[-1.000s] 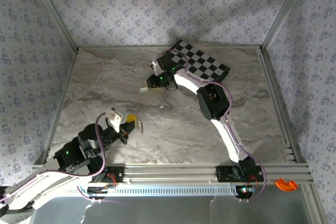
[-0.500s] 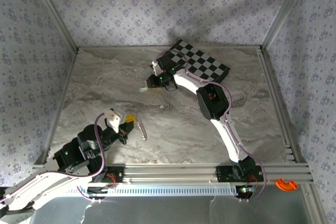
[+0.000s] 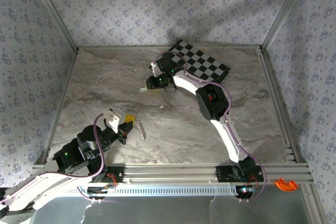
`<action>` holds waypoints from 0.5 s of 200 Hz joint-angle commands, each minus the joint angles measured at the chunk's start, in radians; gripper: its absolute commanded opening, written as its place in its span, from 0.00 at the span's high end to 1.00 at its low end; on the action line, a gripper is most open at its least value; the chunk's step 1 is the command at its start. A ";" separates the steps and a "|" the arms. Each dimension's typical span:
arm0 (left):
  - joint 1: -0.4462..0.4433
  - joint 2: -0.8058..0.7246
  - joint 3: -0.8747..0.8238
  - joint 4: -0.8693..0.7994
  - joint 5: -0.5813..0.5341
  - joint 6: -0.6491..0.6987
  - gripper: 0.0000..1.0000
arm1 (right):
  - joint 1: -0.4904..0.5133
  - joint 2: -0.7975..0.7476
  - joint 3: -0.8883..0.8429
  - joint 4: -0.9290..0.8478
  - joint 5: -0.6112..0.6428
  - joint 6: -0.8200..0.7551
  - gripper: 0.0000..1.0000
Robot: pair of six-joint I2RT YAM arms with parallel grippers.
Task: Put the keys on the keyring
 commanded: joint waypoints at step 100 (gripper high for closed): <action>0.003 -0.008 0.004 0.030 -0.022 -0.007 1.00 | 0.025 -0.001 -0.046 -0.072 -0.034 -0.014 0.78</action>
